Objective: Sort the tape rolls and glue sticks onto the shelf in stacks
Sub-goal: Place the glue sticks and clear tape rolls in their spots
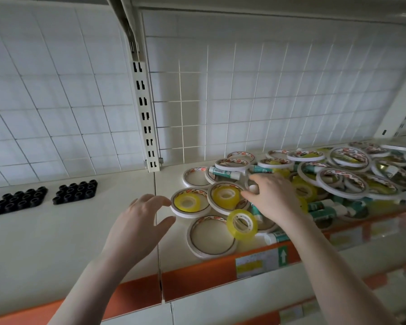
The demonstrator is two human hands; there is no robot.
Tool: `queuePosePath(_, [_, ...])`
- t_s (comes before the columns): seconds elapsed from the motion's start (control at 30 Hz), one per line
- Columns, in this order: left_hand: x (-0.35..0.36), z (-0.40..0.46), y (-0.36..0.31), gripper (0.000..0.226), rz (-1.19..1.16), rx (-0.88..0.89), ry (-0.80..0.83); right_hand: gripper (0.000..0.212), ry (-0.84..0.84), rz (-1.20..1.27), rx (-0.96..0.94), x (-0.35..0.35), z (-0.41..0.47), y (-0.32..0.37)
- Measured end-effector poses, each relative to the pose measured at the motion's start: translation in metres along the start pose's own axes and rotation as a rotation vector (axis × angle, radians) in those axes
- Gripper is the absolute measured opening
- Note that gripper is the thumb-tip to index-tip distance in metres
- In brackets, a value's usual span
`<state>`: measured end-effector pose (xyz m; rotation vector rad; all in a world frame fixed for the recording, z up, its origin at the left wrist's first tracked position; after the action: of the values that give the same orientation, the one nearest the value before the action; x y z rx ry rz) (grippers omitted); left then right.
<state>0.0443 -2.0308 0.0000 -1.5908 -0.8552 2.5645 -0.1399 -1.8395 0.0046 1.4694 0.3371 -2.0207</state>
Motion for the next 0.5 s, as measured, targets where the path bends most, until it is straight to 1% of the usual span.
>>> queuePosePath(0.07, [0.0, 0.002, 0.0, 0.029, 0.004, -0.002, 0.005, 0.036, 0.005, 0.015, -0.002, 0.001, 0.001, 0.002])
queuePosePath(0.17, [0.001, 0.006, 0.0, 0.031, 0.011, 0.007, 0.019, 0.033, -0.047, 0.109, 0.027, 0.001, 0.001, 0.002])
queuePosePath(0.27, [0.0, 0.01, -0.003, 0.031, 0.021, 0.025, 0.019, 0.039, -0.101, 0.196, 0.053, -0.003, 0.0, -0.003])
queuePosePath(0.37, [0.003, 0.014, -0.012, 0.029, -0.001, 0.07, 0.016, 0.04, -0.113, 0.341, 0.063, -0.012, -0.003, -0.007])
queuePosePath(0.5, [0.011, 0.015, -0.033, 0.029, -0.048, 0.17, 0.049, 0.034, -0.136, 0.441, 0.067, -0.024, -0.012, -0.016])
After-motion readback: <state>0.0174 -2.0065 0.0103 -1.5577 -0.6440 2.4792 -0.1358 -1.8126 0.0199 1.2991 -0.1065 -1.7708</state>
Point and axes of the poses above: each hand's wrist, its own z-axis towards the middle knuckle, its own x-axis out of the palm, y = z × x, the point moved 3 cm from there along z, towards the middle knuckle, and after that the axes turned 2 degrees about -x, right-handed, at the moved point
